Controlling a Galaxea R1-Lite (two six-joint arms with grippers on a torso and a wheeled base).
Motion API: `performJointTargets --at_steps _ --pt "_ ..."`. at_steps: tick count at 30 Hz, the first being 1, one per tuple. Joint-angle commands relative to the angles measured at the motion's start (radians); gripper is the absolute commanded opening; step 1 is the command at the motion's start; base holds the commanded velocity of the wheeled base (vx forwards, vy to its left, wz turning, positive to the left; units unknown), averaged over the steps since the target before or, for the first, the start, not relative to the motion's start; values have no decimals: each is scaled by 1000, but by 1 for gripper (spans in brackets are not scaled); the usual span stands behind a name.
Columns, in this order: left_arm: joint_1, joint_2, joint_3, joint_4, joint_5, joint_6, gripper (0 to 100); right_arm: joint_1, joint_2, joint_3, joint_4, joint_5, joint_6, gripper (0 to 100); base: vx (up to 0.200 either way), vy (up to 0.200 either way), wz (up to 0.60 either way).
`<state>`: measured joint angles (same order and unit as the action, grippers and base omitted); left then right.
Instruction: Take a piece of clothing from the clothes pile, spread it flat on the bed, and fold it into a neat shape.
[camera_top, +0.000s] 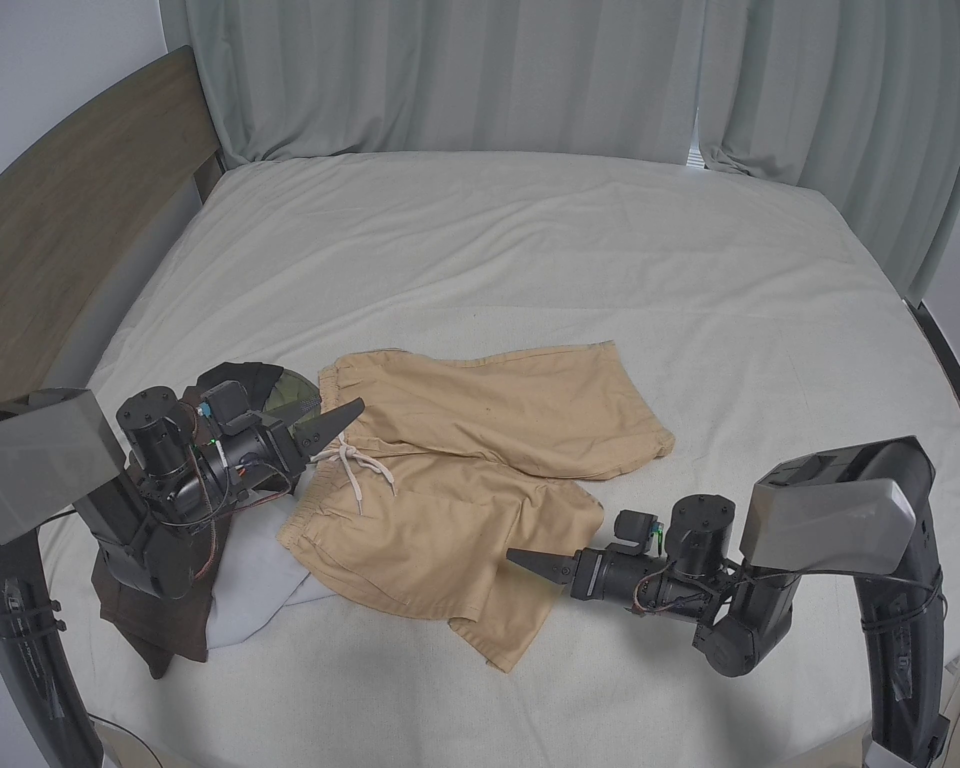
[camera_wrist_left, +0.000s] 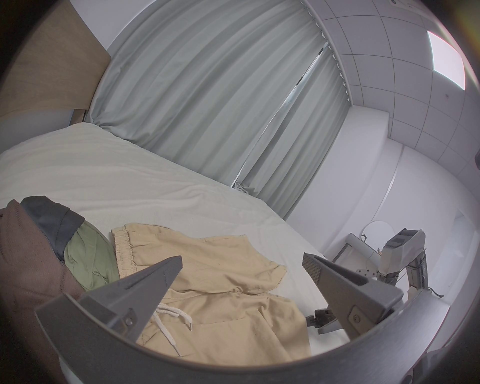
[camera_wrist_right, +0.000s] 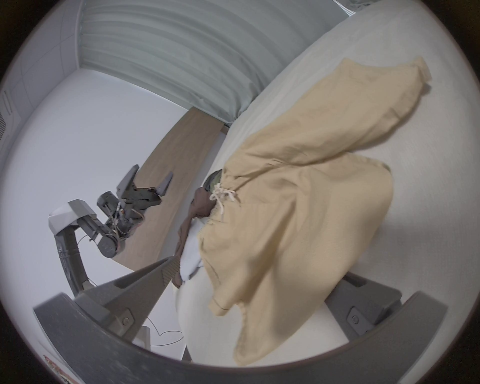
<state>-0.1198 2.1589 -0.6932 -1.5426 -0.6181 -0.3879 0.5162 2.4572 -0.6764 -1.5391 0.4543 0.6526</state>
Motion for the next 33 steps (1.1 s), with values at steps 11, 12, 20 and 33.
performJointTargets --at_steps 11,12,20,33 --pt "0 2 -6 -1 1 0 100 41 -70 -60 1 60 52 100 0 0 0" --pt "0 2 -6 -1 1 0 100 39 -52 -77 2 60 52 100 0 0 0" --pt "0 4 -6 -1 1 0 100 38 45 -140 1 58 52 100 0 0 0" --pt "0 4 -8 -1 3 0 100 104 129 -212 2 57 53 100 0 0 0"
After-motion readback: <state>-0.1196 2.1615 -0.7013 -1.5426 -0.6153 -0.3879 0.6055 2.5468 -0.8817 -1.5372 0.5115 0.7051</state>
